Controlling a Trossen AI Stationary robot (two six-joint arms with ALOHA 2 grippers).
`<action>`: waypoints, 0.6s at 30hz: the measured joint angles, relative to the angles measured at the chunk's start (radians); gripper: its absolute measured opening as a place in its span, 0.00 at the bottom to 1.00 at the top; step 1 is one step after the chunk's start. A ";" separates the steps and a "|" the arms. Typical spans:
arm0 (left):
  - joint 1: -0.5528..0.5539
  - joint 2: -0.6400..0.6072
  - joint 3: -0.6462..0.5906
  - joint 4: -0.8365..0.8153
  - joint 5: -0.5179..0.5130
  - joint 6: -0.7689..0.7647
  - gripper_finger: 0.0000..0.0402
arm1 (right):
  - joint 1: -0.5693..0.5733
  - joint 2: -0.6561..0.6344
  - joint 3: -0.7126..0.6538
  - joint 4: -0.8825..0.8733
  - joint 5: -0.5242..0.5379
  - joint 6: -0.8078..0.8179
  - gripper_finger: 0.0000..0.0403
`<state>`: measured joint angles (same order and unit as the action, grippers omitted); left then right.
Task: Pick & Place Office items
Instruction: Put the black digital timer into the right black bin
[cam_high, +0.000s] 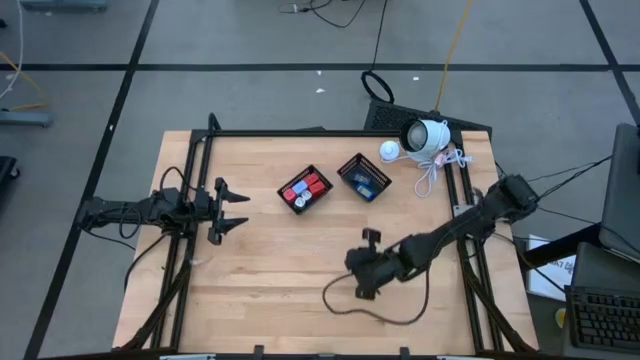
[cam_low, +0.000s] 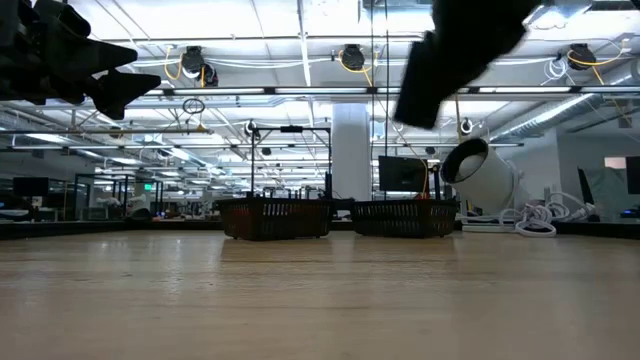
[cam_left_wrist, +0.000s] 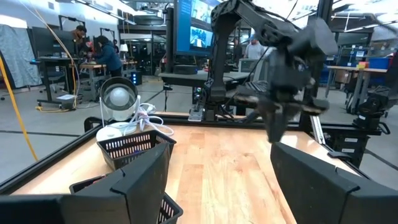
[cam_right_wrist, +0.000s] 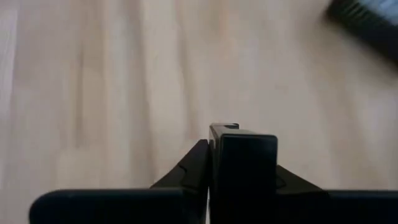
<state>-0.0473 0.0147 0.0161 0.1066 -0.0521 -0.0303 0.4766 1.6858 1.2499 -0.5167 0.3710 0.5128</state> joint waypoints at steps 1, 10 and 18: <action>0.000 0.000 0.000 0.001 0.000 0.000 0.71 | -0.016 -0.017 0.000 0.003 0.020 -0.015 0.11; 0.000 0.000 0.000 0.001 0.000 0.000 0.67 | -0.194 -0.119 0.000 0.043 0.064 -0.180 0.10; 0.000 0.000 0.000 0.001 0.000 0.000 0.63 | -0.411 -0.122 0.000 0.032 0.104 -0.312 0.10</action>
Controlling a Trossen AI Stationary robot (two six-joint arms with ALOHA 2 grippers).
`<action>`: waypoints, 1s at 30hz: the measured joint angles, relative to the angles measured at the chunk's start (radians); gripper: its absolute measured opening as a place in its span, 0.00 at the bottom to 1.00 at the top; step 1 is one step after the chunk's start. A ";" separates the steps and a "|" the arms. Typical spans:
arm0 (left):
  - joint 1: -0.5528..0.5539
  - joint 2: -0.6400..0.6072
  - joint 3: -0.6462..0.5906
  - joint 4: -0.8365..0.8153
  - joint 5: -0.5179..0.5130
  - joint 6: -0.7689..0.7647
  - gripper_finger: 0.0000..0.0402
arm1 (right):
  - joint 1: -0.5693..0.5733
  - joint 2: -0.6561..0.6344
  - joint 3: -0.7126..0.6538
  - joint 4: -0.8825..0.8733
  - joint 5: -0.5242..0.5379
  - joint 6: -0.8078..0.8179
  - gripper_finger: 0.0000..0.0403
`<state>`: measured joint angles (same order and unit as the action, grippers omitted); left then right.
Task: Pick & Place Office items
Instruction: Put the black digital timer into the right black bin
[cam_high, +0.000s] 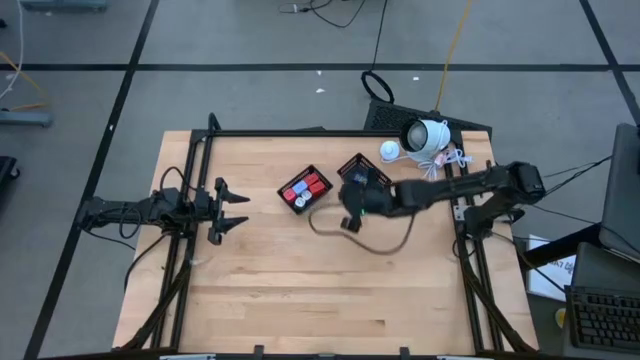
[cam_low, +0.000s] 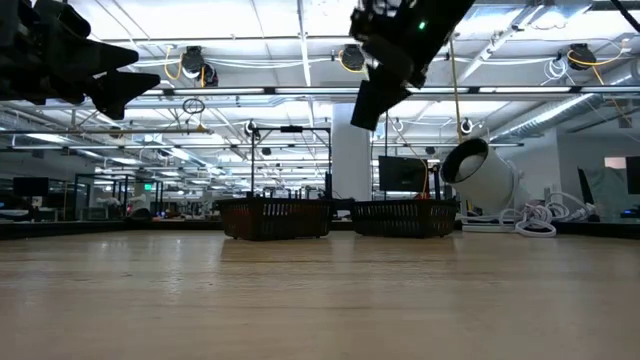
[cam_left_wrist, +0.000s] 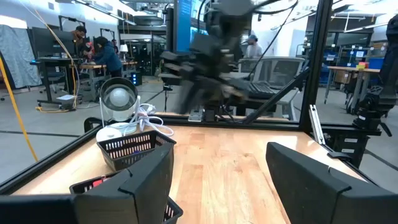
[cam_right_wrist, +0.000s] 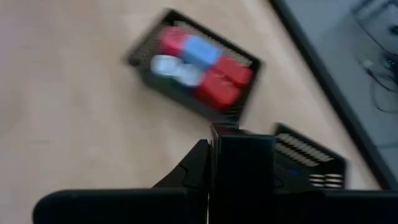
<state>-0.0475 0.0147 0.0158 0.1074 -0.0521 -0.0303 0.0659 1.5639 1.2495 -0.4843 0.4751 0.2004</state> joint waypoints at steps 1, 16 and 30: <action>0.000 0.000 0.000 0.000 0.000 0.000 0.63 | -0.029 0.000 0.000 -0.001 0.000 -0.008 0.10; 0.000 0.000 0.000 0.000 0.000 0.000 0.71 | -0.333 0.007 -0.173 0.211 -0.164 -0.029 0.11; 0.000 0.000 0.000 0.000 0.000 0.000 0.65 | -0.388 0.007 -0.363 0.437 -0.166 -0.030 0.13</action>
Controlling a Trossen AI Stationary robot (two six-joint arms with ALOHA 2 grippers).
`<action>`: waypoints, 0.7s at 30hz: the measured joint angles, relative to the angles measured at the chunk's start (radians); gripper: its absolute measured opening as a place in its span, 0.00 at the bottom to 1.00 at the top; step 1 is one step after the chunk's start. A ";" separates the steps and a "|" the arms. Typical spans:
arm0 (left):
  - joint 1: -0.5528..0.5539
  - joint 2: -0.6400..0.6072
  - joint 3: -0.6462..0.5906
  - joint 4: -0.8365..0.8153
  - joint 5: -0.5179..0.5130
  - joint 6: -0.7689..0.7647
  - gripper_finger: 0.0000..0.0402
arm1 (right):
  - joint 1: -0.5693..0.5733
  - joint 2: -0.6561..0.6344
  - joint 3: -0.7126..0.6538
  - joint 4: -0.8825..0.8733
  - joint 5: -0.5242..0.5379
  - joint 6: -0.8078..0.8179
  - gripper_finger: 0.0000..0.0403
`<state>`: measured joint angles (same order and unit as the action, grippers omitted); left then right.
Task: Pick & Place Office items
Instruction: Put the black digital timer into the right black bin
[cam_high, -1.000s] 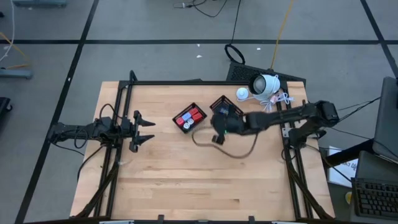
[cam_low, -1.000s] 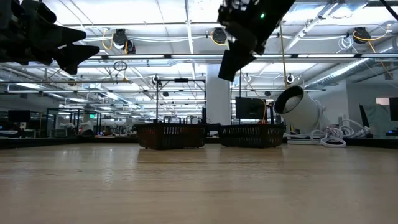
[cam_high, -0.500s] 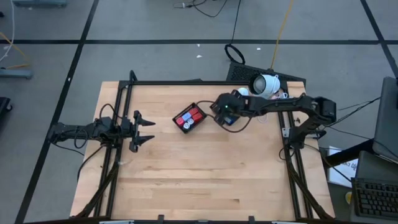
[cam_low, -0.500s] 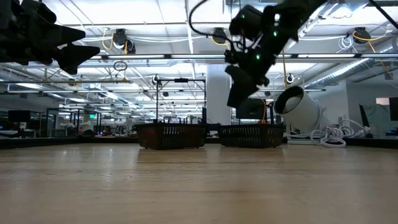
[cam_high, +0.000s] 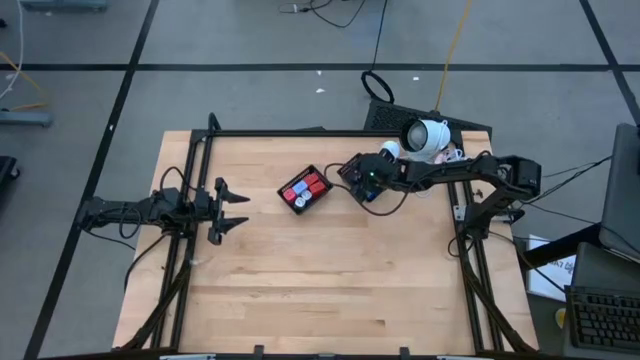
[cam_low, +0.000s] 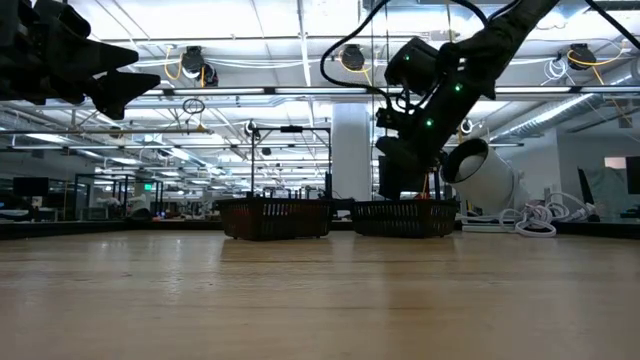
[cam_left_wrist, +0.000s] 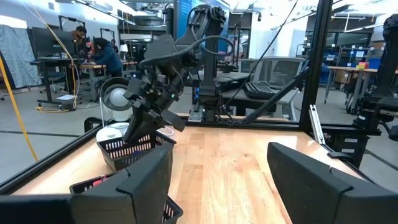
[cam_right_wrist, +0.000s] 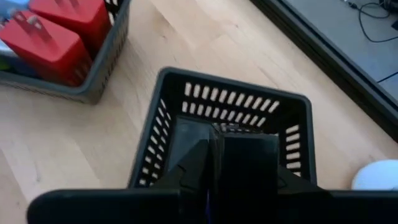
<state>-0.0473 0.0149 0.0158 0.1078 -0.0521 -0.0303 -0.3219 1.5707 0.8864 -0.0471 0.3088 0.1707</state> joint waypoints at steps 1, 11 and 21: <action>0.000 0.000 0.000 0.000 0.000 0.000 0.64 | -0.002 0.000 -0.007 0.008 0.000 0.000 0.13; 0.000 0.000 0.000 0.000 0.000 0.000 0.64 | -0.005 0.000 -0.019 0.041 0.000 0.000 0.13; 0.000 0.000 0.000 0.000 0.000 0.000 0.69 | -0.008 0.000 -0.019 0.088 0.000 0.037 0.21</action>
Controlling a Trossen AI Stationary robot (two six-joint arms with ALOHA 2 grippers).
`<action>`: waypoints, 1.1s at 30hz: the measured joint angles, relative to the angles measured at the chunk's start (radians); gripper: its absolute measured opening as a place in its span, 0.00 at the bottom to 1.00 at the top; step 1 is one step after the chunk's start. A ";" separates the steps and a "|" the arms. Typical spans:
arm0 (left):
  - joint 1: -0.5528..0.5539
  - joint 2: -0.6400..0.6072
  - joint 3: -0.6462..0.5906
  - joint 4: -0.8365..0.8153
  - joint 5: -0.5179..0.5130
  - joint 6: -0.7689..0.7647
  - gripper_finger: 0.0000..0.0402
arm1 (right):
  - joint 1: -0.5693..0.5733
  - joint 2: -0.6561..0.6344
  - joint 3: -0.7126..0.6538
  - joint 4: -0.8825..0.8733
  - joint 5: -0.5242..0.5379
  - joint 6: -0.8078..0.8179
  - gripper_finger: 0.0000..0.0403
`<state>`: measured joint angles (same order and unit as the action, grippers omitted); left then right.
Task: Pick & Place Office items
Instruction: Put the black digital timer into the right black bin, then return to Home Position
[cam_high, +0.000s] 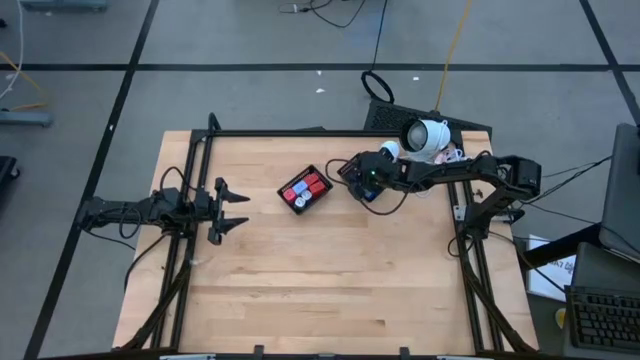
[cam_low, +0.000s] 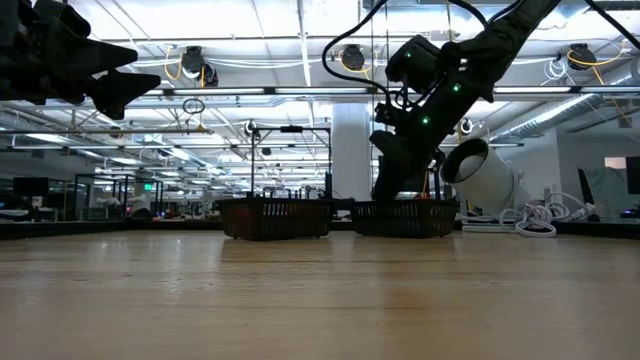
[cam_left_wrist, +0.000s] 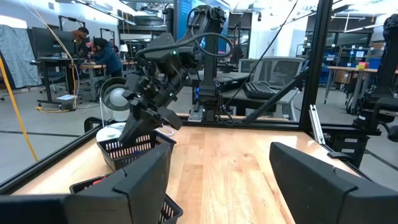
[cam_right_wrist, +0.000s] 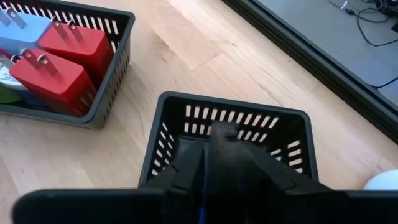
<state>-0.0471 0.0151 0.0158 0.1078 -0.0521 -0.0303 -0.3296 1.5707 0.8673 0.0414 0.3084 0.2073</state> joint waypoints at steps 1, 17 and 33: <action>0.000 0.000 0.000 0.000 0.000 0.000 0.70 | -0.001 0.000 0.000 0.000 0.000 0.001 0.23; 0.000 0.000 0.000 0.000 0.000 0.000 0.68 | -0.001 0.000 0.000 0.000 0.000 -0.001 0.42; 0.000 0.000 0.000 0.000 0.000 0.000 0.69 | 0.014 -0.006 0.000 -0.053 -0.034 0.204 0.42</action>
<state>-0.0471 0.0147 0.0158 0.1078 -0.0521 -0.0303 -0.3157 1.5648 0.8673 -0.0115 0.2745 0.4114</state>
